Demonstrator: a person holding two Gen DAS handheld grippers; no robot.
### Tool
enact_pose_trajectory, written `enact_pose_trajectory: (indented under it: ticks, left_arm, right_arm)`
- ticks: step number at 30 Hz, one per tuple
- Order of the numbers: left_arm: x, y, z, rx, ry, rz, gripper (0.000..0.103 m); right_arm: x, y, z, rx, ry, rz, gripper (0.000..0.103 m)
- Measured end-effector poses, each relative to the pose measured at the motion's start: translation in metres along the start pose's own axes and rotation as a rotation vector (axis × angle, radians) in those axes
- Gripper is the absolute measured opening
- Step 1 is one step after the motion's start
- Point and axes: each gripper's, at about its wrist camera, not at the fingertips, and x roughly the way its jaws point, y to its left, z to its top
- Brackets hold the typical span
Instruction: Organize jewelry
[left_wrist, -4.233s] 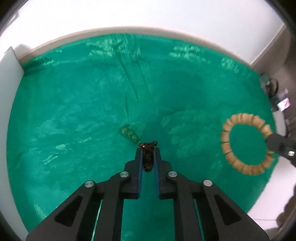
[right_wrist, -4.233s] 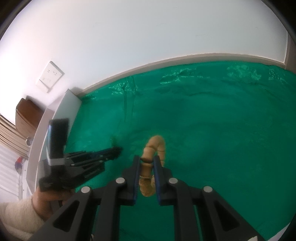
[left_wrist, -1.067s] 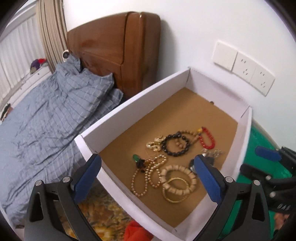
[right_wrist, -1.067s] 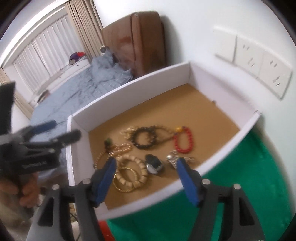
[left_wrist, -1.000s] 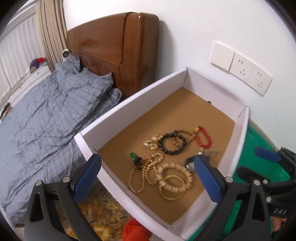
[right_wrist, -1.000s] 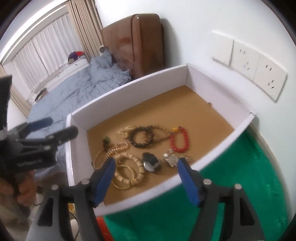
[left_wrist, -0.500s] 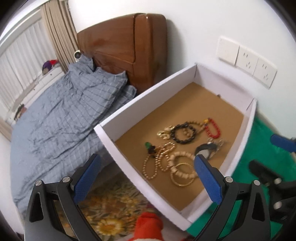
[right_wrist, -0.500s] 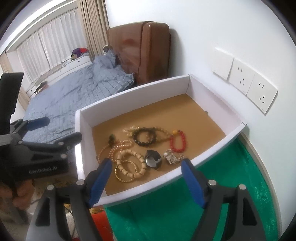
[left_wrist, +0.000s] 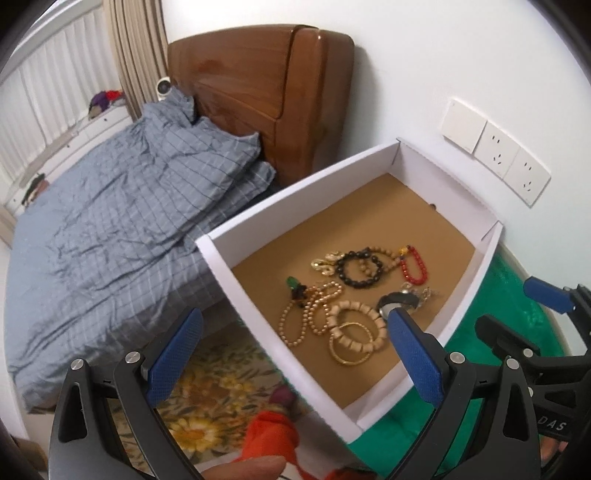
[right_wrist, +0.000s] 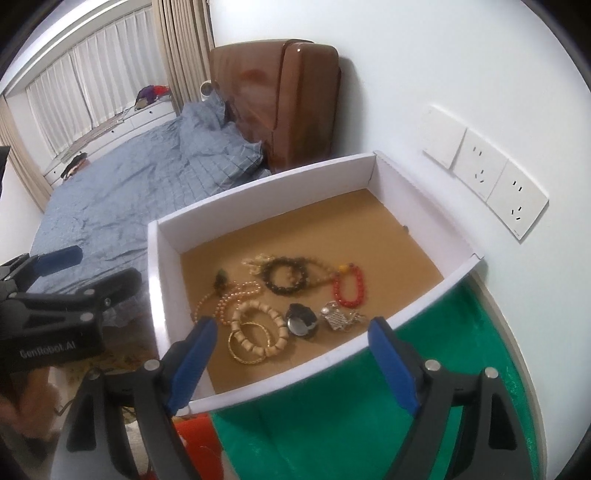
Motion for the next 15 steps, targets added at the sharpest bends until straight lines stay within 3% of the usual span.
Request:
enact_pose_trajectory:
  ticks: [15]
  left_arm:
    - [0.0035, 0.0058, -0.0011, -0.040, 0.002, -0.010, 0.102]
  right_arm:
    - [-0.0019, 0.0002, -0.0011, -0.013, -0.003, -0.027, 0.085]
